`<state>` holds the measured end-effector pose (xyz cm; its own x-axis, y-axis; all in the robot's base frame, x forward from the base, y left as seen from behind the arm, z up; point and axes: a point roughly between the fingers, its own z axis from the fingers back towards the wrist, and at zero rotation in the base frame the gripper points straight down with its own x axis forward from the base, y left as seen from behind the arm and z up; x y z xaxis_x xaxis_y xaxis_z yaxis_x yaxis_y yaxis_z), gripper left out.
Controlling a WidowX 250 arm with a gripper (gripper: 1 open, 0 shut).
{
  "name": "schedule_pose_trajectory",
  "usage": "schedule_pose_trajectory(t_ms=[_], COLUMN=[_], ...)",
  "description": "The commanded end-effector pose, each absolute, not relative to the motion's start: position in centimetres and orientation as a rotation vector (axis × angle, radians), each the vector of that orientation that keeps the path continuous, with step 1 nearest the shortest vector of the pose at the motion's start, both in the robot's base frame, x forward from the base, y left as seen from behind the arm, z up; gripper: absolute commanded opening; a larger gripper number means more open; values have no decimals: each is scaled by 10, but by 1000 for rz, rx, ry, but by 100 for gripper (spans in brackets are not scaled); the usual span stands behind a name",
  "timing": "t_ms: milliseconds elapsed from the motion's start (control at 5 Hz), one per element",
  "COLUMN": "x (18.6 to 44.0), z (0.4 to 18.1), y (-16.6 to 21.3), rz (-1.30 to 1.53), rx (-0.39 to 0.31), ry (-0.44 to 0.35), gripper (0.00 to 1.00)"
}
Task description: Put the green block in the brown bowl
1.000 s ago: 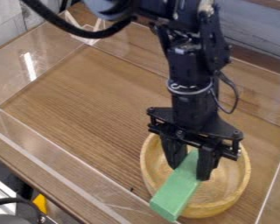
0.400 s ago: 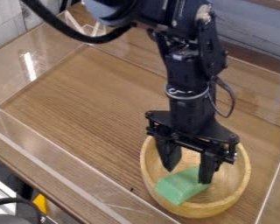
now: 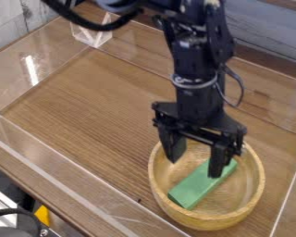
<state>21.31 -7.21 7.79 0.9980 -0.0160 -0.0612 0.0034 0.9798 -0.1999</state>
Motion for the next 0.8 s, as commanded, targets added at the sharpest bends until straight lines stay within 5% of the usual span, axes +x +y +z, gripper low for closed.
schedule_pose_trajectory(t_ms=[0,600], x=[219,223], z=[99,118], y=[-67,-70], rz=[-5,16], rx=[-196,-153], ry=[11,-46], gripper=[100,100])
